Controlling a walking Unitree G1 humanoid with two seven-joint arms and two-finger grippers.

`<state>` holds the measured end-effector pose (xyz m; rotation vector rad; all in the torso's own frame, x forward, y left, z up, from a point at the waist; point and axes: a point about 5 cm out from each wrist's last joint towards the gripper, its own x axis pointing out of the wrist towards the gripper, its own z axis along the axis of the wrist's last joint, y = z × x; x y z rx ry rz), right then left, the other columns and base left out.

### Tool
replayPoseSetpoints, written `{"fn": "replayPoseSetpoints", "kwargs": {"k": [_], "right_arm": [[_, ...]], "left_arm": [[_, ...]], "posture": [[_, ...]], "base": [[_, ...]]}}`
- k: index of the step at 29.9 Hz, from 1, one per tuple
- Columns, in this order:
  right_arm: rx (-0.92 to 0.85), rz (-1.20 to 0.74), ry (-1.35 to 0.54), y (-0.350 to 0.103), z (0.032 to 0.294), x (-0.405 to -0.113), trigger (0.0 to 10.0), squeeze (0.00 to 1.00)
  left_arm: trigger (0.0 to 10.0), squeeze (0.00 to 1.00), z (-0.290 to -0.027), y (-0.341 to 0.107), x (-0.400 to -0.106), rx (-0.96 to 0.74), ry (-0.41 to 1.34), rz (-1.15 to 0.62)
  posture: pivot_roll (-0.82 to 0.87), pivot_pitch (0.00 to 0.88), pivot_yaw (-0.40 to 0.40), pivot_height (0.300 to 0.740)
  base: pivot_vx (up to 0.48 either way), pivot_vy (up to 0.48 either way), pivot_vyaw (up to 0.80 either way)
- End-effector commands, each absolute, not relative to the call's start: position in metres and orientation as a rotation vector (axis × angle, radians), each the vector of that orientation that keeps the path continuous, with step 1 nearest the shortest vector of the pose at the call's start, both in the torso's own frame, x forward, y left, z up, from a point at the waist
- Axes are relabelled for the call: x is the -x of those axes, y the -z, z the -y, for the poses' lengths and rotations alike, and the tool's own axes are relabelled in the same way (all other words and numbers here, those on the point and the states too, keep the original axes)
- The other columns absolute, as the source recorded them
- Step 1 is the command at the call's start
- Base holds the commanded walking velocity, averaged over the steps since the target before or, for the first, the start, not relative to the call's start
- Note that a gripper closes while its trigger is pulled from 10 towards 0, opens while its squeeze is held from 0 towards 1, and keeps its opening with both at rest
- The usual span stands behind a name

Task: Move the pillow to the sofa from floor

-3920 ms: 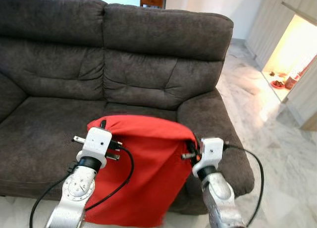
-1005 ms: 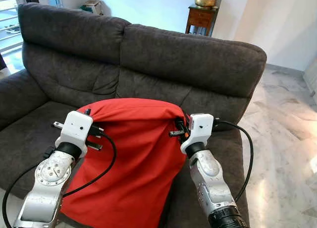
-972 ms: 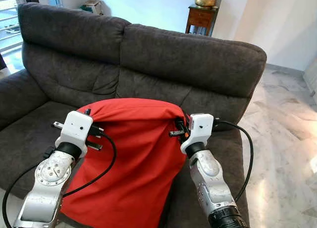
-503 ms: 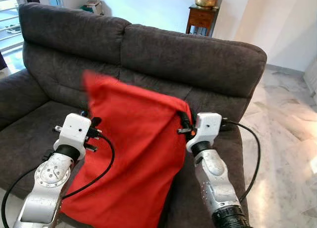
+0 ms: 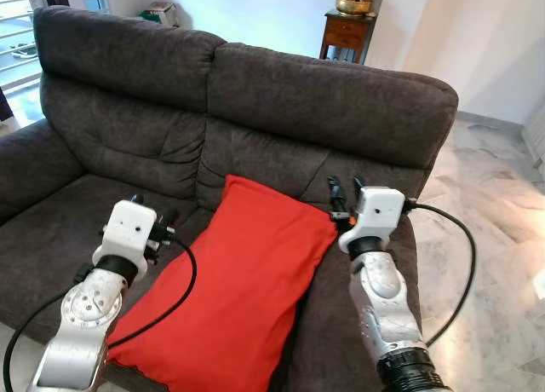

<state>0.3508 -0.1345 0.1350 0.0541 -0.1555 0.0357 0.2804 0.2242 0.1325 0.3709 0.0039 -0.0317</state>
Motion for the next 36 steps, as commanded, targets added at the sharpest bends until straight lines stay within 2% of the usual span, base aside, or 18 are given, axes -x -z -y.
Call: {"fn": "replayPoseSetpoints", "kwargs": {"k": [1,4,8,9,10,11,13,17,20,22,24,25,28,32,34,36], "right_arm": [[-0.062,0.087,0.049,-0.118,0.158,-0.349,10.0,0.0],[-0.061,-0.007,0.159,-0.094,0.19,-0.341,10.0,0.0],[-0.004,-0.215,0.42,-0.049,0.261,-0.303,10.0,0.0],[-0.012,-0.249,0.467,-0.042,0.272,-0.295,10.0,0.0],[-0.012,-0.249,0.467,-0.042,0.272,-0.295,10.0,0.0],[0.019,-0.364,0.577,-0.022,0.299,-0.267,10.0,0.0],[0.03,-0.397,0.605,-0.016,0.305,-0.258,10.0,0.0],[0.066,-0.586,0.7,0.016,0.328,-0.207,10.0,0.0],[0.05,-0.732,0.716,0.041,0.328,-0.168,10.0,0.0],[0.055,-0.753,0.713,0.044,0.327,-0.163,10.0,0.0],[0.079,-0.856,0.704,0.059,0.32,-0.139,10.0,0.0],[0.079,-0.856,0.704,0.059,0.32,-0.139,10.0,0.0],[0.03,-0.973,0.7,0.076,0.307,-0.111,10.0,0.0],[-0.046,-1.06,0.602,0.09,0.284,-0.098,10.0,0.0],[-0.064,-1.062,0.596,0.091,0.282,-0.097,10.0,0.0],[-0.076,-1.088,0.503,0.097,0.268,-0.098,10.0,0.0]], "left_arm": [[10.0,0.0,-0.23,-0.107,-0.273,-0.352,0.029,-0.094],[10.0,0.0,-0.24,-0.078,-0.26,-0.346,0.01,-0.197],[10.0,0.0,-0.257,-0.036,-0.229,-0.337,-0.047,-0.369],[10.0,0.0,-0.259,-0.031,-0.224,-0.331,-0.057,-0.389],[10.0,0.0,-0.259,-0.031,-0.224,-0.331,-0.057,-0.389],[10.0,0.0,-0.262,-0.019,-0.212,-0.325,-0.073,-0.433],[10.0,0.0,-0.262,-0.016,-0.21,-0.325,-0.076,-0.444],[10.0,0.0,-0.266,0.007,-0.195,-0.321,-0.094,-0.506],[10.0,0.0,-0.263,0.022,-0.195,-0.313,-0.076,-0.561],[10.0,0.0,-0.262,0.023,-0.195,-0.31,-0.07,-0.567],[10.0,0.0,-0.255,0.031,-0.199,-0.308,-0.044,-0.599],[10.0,0.0,-0.255,0.031,-0.199,-0.308,-0.044,-0.599],[10.0,0.0,-0.246,0.043,-0.2,-0.288,-0.026,-0.664],[10.0,0.0,-0.236,0.056,-0.198,-0.279,0.001,-0.738],[10.0,0.0,-0.234,0.057,-0.198,-0.275,0.002,-0.744],[10.0,0.0,-0.224,0.062,-0.199,-0.254,0.012,-0.779]], "posture": [[0.21,0.032,-0.055,0.74],[0.2,0.031,-0.049,0.74],[0.2,0.031,-0.044,0.74],[0.2,0.031,-0.044,0.74],[0.2,0.031,-0.044,0.74],[0.19,0.027,-0.038,0.74],[0.19,0.027,-0.038,0.74],[0.16,0.0,0.001,0.74],[0.13,0.0,0.025,0.74],[0.13,0.0,0.025,0.74],[0.1,0.0,0.039,0.74],[0.1,0.0,0.039,0.74],[0.06,0.0,0.049,0.74],[0.03,0.0,0.043,0.74],[0.03,0.0,0.043,0.74],[0.0,0.0,0.035,0.74]], "base": [[0.0,0.0,0.0],[0.0,0.0,0.0],[0.0,0.0,0.0],[0.0,0.0,0.0],[0.0,0.0,0.0],[0.0,0.0,0.0],[0.0,0.0,0.0],[0.0,0.0,0.0],[0.0,0.0,0.0],[0.0,0.0,0.0],[0.0,0.0,0.0],[0.0,0.0,0.0],[0.0,0.0,0.0],[0.0,0.0,0.0],[0.0,0.0,0.0],[0.0,0.0,0.0]]}}
